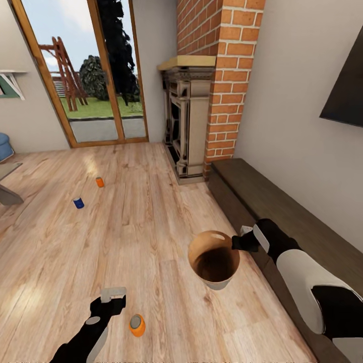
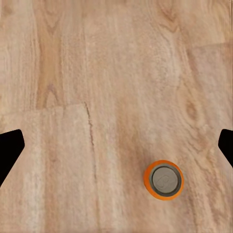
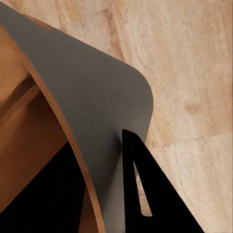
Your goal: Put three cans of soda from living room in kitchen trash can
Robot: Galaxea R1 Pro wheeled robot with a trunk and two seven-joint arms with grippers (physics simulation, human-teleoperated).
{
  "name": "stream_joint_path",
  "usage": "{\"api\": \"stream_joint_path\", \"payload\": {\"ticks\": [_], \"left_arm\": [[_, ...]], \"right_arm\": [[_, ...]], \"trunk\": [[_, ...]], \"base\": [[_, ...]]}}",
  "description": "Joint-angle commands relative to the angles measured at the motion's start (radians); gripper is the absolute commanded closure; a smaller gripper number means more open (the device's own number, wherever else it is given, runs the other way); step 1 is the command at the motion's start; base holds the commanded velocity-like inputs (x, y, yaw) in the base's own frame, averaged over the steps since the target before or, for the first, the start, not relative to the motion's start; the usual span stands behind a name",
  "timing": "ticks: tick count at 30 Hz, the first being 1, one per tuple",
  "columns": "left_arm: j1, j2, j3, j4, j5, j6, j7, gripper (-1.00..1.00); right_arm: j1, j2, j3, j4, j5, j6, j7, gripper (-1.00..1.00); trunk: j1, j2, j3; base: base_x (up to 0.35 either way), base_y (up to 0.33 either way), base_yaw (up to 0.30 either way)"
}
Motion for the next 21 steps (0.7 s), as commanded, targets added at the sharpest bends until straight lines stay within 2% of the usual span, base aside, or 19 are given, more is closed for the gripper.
{"api": "stream_joint_path", "payload": {"ticks": [1,7,11,21], "left_arm": [[0.000,0.000,-0.005,0.001,0.000,-0.005,0.000,-1.00],[0.000,-0.001,-0.019,0.002,0.000,-0.012,0.000,-1.00],[0.000,-0.001,-0.044,0.002,0.000,-0.013,0.000,-1.00],[0.000,-0.002,-0.054,0.002,0.000,-0.014,0.000,-1.00]], "right_arm": [[-0.001,0.000,-0.003,-0.001,-0.026,0.002,0.002,1.00],[0.000,-0.004,-0.004,-0.001,-0.027,0.002,0.006,1.00],[0.000,0.001,0.000,-0.002,-0.027,0.002,0.005,1.00],[0.000,-0.007,-0.002,-0.003,-0.028,-0.001,0.012,1.00]], "trunk": [[0.004,-0.007,-0.004],[0.027,-0.049,-0.031],[0.042,-0.077,-0.049],[0.080,-0.147,-0.096]], "base": [[0.000,0.000,0.000],[0.000,0.000,0.000],[0.000,0.000,0.000],[0.000,0.000,0.000]]}}
